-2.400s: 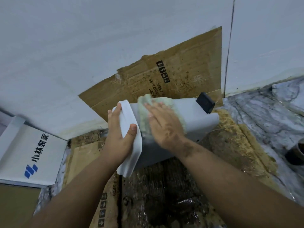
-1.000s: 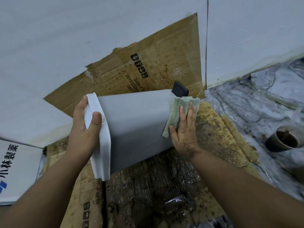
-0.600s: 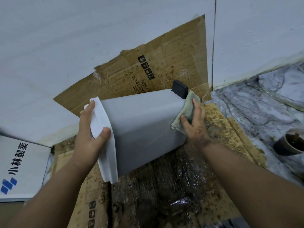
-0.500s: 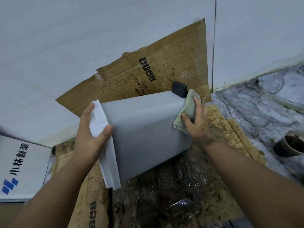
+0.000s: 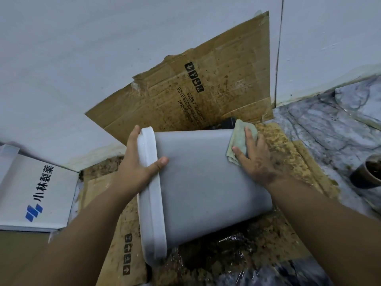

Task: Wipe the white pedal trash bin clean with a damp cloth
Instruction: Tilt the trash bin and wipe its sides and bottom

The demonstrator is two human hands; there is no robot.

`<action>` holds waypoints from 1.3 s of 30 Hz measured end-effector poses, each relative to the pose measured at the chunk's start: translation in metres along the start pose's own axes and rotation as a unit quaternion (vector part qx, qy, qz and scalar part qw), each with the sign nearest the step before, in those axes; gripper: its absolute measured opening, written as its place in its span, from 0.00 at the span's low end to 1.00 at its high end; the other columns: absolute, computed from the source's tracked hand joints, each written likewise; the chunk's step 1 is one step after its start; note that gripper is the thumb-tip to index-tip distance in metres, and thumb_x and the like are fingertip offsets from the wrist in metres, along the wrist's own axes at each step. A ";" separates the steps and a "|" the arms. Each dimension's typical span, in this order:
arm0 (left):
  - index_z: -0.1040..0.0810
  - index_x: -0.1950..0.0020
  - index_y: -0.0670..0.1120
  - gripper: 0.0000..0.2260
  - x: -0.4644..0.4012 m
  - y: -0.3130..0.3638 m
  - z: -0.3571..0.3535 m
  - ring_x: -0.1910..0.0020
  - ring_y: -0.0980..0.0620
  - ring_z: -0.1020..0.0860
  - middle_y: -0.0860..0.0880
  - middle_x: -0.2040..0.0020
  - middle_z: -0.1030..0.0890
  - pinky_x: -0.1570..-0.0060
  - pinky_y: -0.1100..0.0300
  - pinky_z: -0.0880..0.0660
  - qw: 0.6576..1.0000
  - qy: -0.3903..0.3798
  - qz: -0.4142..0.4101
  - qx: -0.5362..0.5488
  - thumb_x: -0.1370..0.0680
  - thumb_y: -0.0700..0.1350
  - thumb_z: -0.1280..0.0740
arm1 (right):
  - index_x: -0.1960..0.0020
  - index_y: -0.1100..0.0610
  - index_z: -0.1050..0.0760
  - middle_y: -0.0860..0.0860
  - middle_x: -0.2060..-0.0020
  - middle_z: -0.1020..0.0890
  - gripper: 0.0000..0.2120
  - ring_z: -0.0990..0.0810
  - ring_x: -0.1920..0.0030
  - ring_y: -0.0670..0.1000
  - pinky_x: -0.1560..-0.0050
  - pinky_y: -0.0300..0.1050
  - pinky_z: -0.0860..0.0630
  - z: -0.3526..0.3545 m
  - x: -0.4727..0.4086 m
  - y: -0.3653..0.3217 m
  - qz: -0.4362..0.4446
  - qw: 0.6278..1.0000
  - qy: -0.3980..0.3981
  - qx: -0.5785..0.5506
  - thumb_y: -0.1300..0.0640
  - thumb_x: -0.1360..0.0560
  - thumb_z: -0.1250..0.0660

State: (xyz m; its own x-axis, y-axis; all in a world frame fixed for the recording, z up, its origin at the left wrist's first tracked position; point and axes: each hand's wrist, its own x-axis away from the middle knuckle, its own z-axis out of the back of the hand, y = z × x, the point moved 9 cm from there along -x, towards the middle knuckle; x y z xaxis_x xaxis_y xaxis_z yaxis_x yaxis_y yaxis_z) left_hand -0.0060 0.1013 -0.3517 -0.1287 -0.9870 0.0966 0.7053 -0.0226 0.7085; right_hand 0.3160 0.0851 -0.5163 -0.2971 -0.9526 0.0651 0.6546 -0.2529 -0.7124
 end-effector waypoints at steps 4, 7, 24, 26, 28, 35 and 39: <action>0.57 0.22 0.70 0.46 0.001 0.006 -0.009 0.20 0.50 0.42 0.60 0.18 0.48 0.27 0.41 0.37 0.999 0.001 -0.034 -0.003 0.30 0.65 0.30 | 0.18 0.51 0.58 0.62 0.20 0.56 0.42 0.57 0.21 0.66 0.23 0.65 0.59 -0.012 0.007 -0.009 0.019 0.998 0.018 0.058 0.30 0.26 0.61; 0.59 0.21 0.68 0.44 -0.005 0.007 -0.014 0.18 0.50 0.54 0.59 0.17 0.52 0.24 0.43 0.45 0.999 0.002 -0.046 -0.024 0.28 0.66 0.33 | 0.19 0.48 0.62 0.58 0.20 0.60 0.38 0.63 0.21 0.65 0.24 0.66 0.63 -0.030 0.017 -0.044 0.068 0.995 -0.015 0.069 0.32 0.24 0.62; 0.58 0.19 0.64 0.42 -0.008 -0.006 -0.025 0.19 0.57 0.57 0.59 0.17 0.58 0.22 0.44 0.47 1.000 -0.004 -0.021 -0.013 0.24 0.67 0.35 | 0.20 0.39 0.53 0.50 0.19 0.54 0.30 0.59 0.19 0.54 0.21 0.59 0.60 -0.055 0.014 -0.057 0.095 0.989 -0.111 -0.006 0.33 0.20 0.55; 0.61 0.19 0.63 0.46 -0.007 -0.006 -0.029 0.18 0.54 0.56 0.59 0.18 0.60 0.22 0.41 0.48 1.000 -0.006 -0.017 -0.016 0.27 0.72 0.38 | 0.20 0.41 0.53 0.52 0.19 0.51 0.36 0.56 0.19 0.56 0.21 0.60 0.57 -0.052 0.002 -0.015 0.046 0.992 -0.121 0.004 0.27 0.24 0.59; 0.63 0.19 0.62 0.48 -0.010 -0.005 -0.033 0.18 0.53 0.56 0.61 0.18 0.61 0.22 0.39 0.48 0.999 -0.012 -0.021 -0.021 0.30 0.73 0.39 | 0.19 0.42 0.54 0.53 0.19 0.51 0.39 0.56 0.19 0.55 0.22 0.60 0.56 -0.052 -0.002 0.012 0.019 0.989 -0.144 0.003 0.27 0.26 0.59; 0.59 0.18 0.61 0.46 -0.018 -0.016 -0.032 0.18 0.54 0.53 0.60 0.18 0.59 0.22 0.42 0.47 1.000 0.015 0.007 0.021 0.26 0.68 0.33 | 0.20 0.41 0.60 0.48 0.19 0.57 0.31 0.59 0.20 0.59 0.22 0.61 0.61 -0.060 0.044 -0.094 0.150 0.974 -0.163 0.054 0.37 0.21 0.57; 0.57 0.18 0.59 0.48 -0.020 -0.021 -0.027 0.20 0.50 0.43 0.58 0.17 0.51 0.25 0.44 0.39 0.999 0.027 0.015 0.036 0.28 0.71 0.34 | 0.20 0.41 0.59 0.45 0.19 0.56 0.30 0.59 0.19 0.56 0.22 0.59 0.63 -0.062 0.088 -0.166 0.290 0.945 -0.145 0.040 0.40 0.19 0.54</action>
State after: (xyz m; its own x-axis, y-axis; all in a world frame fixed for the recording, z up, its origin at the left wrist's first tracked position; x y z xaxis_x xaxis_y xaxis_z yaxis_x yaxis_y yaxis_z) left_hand 0.0006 0.1175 -0.3869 -0.0684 -0.9943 0.0816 0.6557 0.0168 0.7548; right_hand 0.1377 0.0535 -0.4359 0.3236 -0.9381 -0.1234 0.7028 0.3256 -0.6325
